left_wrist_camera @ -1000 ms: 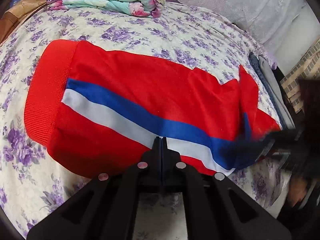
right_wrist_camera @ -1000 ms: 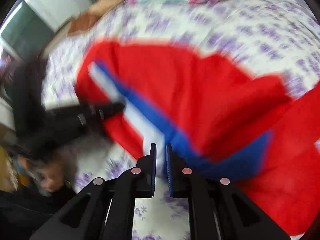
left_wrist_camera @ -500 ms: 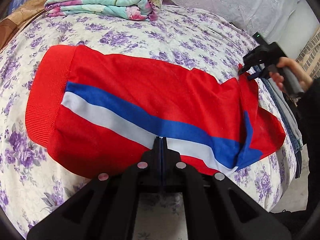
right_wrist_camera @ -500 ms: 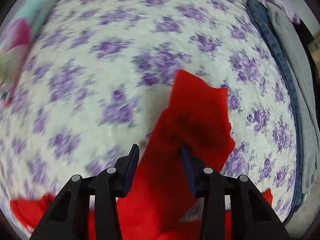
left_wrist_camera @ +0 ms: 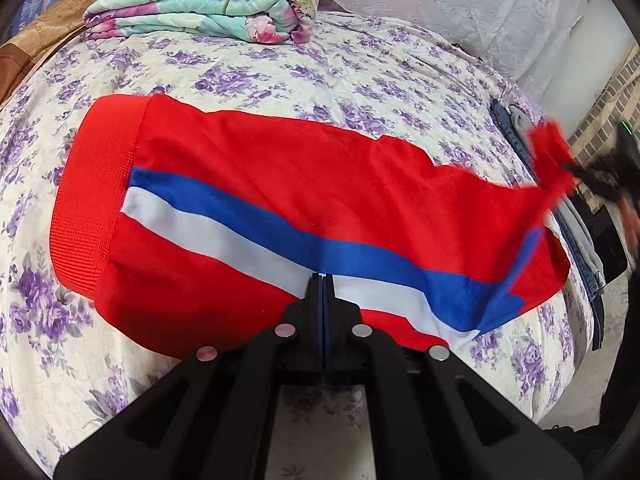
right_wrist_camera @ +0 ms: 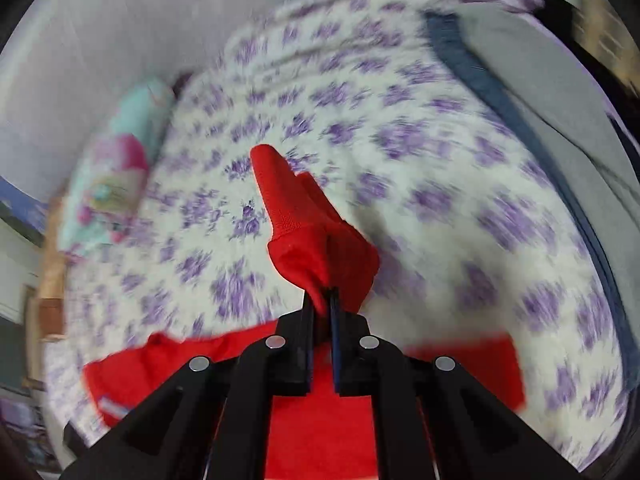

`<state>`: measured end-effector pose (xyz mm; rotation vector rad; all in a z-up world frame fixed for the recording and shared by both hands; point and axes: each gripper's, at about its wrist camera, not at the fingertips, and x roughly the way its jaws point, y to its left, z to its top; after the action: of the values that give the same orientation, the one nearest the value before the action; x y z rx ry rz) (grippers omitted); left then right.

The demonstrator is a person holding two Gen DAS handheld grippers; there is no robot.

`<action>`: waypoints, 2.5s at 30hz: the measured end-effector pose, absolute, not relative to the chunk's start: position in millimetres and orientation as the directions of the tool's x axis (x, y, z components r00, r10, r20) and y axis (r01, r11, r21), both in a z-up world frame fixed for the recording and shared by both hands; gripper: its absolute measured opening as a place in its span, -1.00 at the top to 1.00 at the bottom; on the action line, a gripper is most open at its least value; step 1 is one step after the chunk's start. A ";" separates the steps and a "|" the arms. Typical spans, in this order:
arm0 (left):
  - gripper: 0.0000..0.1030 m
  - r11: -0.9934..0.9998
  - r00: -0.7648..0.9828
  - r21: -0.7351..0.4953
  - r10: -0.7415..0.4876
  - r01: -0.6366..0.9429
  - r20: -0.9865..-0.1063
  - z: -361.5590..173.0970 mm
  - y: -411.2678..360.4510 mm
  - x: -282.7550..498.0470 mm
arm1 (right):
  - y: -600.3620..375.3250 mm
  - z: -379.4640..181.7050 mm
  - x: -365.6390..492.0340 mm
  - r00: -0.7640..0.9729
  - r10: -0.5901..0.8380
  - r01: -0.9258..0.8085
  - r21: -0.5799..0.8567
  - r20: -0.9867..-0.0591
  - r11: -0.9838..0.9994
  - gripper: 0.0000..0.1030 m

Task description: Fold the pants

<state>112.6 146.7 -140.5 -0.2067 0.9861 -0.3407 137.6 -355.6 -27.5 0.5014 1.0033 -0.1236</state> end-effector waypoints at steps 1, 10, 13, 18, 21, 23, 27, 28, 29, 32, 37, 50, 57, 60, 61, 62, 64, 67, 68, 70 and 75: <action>0.97 0.929 0.505 -0.317 -0.370 0.192 -0.779 -140.3 145.9 112.4 | -368.9 -41.3 116.0 0.545 0.134 0.345 0.367 -0.828 0.864 0.86; 0.97 0.931 0.463 -0.292 -0.362 0.218 -0.809 -137.2 143.0 117.7 | -399.4 -143.4 38.5 0.508 0.282 0.397 0.512 -0.814 0.762 0.86; 0.97 0.934 0.466 -0.276 -0.352 0.225 -0.812 -134.6 143.2 114.6 | -384.2 -119.9 33.2 0.479 0.185 0.384 0.394 -0.858 0.835 0.79; 0.98 0.942 0.485 -0.240 -0.327 0.234 -0.811 -121.3 142.1 107.6 | -309.9 -52.8 39.4 0.571 0.074 0.115 0.170 -0.817 0.979 0.29; 0.98 0.929 0.483 -0.266 -0.361 0.256 -0.798 -109.5 130.9 111.4 | -234.0 -37.2 80.0 0.560 0.280 -0.191 0.208 -0.779 0.959 0.24; 0.98 0.908 0.471 -0.310 -0.412 0.281 -0.780 -104.2 119.5 114.6 | -175.1 -36.4 115.2 0.499 0.361 -0.351 0.197 -0.788 0.915 0.25; 0.95 0.880 0.382 -0.355 -0.461 0.316 -0.801 -120.8 78.5 125.5 | -81.6 -52.5 182.8 0.403 0.391 -0.544 0.127 -0.827 0.829 0.28; 0.95 0.888 0.352 -0.325 -0.432 0.324 -0.830 -131.5 67.4 126.5 | -63.4 -61.7 201.9 0.385 0.376 -0.576 0.099 -0.843 0.812 0.28; 0.95 0.898 0.333 -0.297 -0.403 0.326 -0.853 -140.7 60.7 126.8 | -54.4 -66.9 212.8 0.371 0.366 -0.588 0.089 -0.854 0.804 0.28; 0.94 0.900 0.349 -0.281 -0.394 0.333 -0.850 -147.6 56.5 123.6 | -43.3 -88.6 242.2 0.304 0.361 -0.628 0.100 -0.882 0.772 0.28; 0.94 0.885 0.342 -0.296 -0.420 0.360 -0.840 -150.1 56.0 124.0 | -37.7 -120.8 267.2 0.208 0.347 -0.628 0.147 -0.914 0.764 0.48; 0.94 0.907 0.336 -0.255 -0.368 0.336 -0.867 -150.7 51.9 139.6 | -34.3 -131.7 282.2 0.257 0.320 -0.585 0.117 -0.912 0.802 0.72; 0.62 0.908 0.355 -0.277 -0.383 0.315 -0.853 -95.7 55.8 162.3 | -95.9 -66.3 209.2 0.388 0.356 -0.512 0.122 -0.850 0.850 0.36; 0.32 0.917 0.331 -0.303 -0.379 0.258 -0.864 -97.3 43.2 204.3 | -106.3 -67.1 155.1 0.368 0.376 -0.506 0.156 -0.850 0.848 0.41; 0.33 0.919 0.307 -0.314 -0.378 0.238 -0.874 -105.7 36.0 223.6 | -106.9 -72.2 133.9 0.353 0.400 -0.512 0.183 -0.846 0.839 0.61; 0.35 0.917 0.289 -0.329 -0.386 0.227 -0.876 -112.8 32.9 233.0 | -102.0 -75.8 121.4 0.343 0.413 -0.518 0.197 -0.844 0.832 0.72; 0.68 0.919 0.249 -0.336 -0.381 0.206 -0.890 -136.9 22.1 257.5 | -90.1 -82.9 99.2 0.357 0.420 -0.523 0.194 -0.834 0.830 0.79; 0.77 0.920 0.264 -0.334 -0.380 0.203 -0.887 -147.6 24.0 256.2 | -68.1 -88.4 86.8 0.432 0.413 -0.518 0.154 -0.802 0.842 0.81; 0.78 0.919 0.263 -0.331 -0.380 0.214 -0.887 -146.8 23.3 256.9 | -63.1 -93.1 89.6 0.447 0.405 -0.497 0.154 -0.798 0.854 0.81; 0.87 0.913 0.265 -0.345 -0.396 0.220 -0.879 -151.2 27.4 257.9 | -57.3 -108.0 100.3 0.414 0.382 -0.462 0.171 -0.826 0.870 0.81; 0.88 0.893 0.258 -0.384 -0.438 0.233 -0.861 -155.2 32.1 261.7 | -55.9 -138.5 96.4 0.334 0.340 -0.426 0.181 -0.879 0.887 0.84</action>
<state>261.7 32.1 -155.2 -0.1936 1.2293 -0.4584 96.4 -55.9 -138.5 -0.0870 1.1240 0.5003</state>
